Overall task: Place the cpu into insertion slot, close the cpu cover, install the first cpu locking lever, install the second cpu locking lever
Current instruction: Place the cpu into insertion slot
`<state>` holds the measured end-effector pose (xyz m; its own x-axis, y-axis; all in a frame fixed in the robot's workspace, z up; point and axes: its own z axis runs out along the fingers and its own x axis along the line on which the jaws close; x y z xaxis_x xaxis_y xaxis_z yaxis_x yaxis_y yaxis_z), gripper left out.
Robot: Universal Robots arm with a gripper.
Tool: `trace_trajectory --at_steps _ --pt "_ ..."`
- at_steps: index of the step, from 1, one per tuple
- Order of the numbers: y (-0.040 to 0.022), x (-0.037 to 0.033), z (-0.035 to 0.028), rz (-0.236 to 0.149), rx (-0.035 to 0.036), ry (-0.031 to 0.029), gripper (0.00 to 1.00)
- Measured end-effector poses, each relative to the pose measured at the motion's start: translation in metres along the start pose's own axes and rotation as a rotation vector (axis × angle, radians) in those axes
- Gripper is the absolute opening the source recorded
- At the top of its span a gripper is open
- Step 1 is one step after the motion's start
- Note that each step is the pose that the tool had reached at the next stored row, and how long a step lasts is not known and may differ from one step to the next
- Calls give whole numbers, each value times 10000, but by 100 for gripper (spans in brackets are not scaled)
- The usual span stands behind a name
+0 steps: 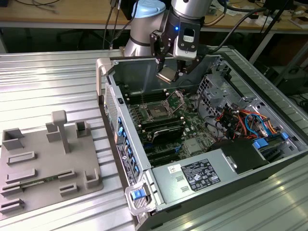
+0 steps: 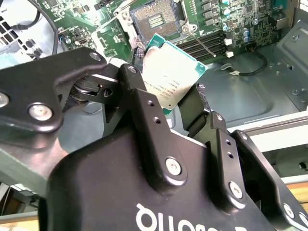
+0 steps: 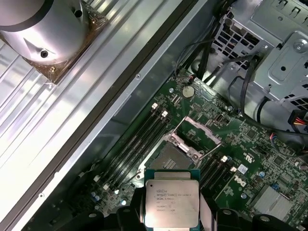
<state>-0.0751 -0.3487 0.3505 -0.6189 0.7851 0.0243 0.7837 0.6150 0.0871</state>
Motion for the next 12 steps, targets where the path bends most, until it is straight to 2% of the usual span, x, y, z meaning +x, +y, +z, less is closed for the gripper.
trace_trajectory --at_steps 12 --pt "-3 -3 0 466 -11 -41 55"
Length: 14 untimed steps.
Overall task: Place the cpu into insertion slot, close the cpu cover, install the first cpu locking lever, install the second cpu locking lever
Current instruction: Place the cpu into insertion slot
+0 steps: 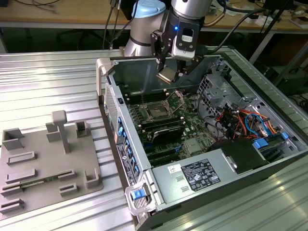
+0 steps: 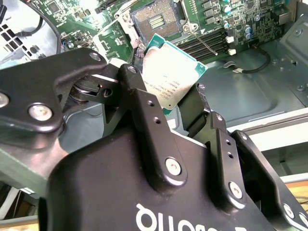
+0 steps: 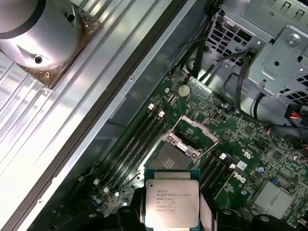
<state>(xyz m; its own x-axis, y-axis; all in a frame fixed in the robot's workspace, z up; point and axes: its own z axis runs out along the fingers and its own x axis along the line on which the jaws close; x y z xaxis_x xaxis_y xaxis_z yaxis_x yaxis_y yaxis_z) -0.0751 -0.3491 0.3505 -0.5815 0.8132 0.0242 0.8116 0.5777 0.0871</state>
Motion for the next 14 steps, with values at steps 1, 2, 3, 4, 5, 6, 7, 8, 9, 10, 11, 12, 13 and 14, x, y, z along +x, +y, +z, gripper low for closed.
trace_trajectory --at_steps 1,2,3,4,5,6,7,8,9,10,11,12,13,14 --pt "0 0 0 51 -1 -5 55" --pt "0 0 0 83 -2 -7 55" --pt "-1 0 0 112 -3 -10 55" --pt "-1 0 0 153 -4 -14 55" --pt "-1 0 0 184 -5 -16 55" --pt "-1 0 1 231 -7 -20 55" --pt "-2 0 0 259 -7 -23 55" --pt "-2 0 0 286 -7 -25 55" --pt "-2 0 0 316 -8 -28 55" --pt "-3 0 0 348 -9 -30 55" --pt "-3 0 0 397 -10 -35 55" --pt "-4 0 0 426 -11 -37 55" --pt "-4 0 0 458 -12 -39 55" --pt "-5 0 0 505 -13 -44 55"
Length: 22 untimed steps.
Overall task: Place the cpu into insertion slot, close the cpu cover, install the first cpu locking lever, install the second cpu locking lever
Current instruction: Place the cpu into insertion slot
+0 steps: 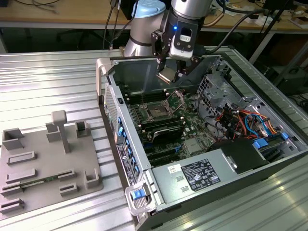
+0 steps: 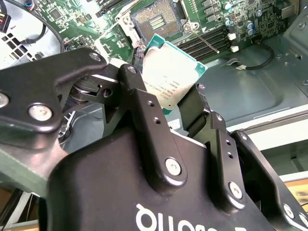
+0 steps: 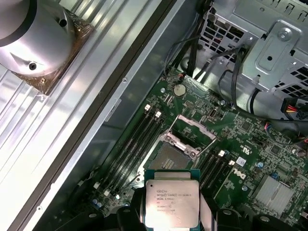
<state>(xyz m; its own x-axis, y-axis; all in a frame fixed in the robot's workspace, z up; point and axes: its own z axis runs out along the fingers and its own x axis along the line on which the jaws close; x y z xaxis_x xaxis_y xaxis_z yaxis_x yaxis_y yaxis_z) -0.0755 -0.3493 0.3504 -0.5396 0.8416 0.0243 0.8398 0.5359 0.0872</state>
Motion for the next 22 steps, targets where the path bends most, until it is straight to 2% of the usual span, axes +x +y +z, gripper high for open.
trace_trajectory --at_steps 22 --pt "-9 -1 0 801 -19 -70 55"
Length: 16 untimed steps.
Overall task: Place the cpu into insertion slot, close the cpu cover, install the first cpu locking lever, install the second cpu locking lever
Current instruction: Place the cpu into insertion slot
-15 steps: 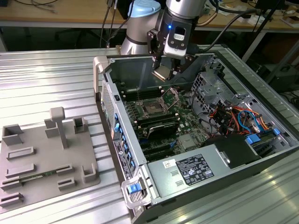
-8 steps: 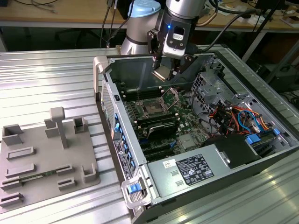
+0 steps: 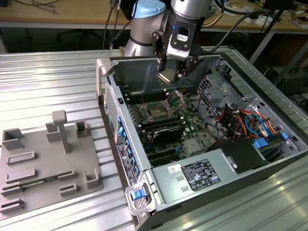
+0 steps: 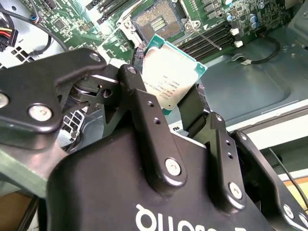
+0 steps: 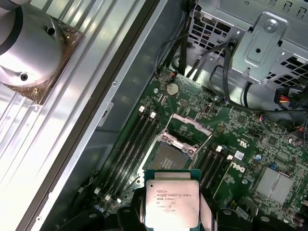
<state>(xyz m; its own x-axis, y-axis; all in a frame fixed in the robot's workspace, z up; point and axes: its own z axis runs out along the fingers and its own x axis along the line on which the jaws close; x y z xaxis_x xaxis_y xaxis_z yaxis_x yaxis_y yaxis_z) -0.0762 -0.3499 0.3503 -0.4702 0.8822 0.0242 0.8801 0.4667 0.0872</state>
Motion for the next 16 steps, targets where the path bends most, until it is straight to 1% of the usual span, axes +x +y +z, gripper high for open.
trace_trajectory --at_steps 16 --pt "-4 0 1 559 -14 -49 55"
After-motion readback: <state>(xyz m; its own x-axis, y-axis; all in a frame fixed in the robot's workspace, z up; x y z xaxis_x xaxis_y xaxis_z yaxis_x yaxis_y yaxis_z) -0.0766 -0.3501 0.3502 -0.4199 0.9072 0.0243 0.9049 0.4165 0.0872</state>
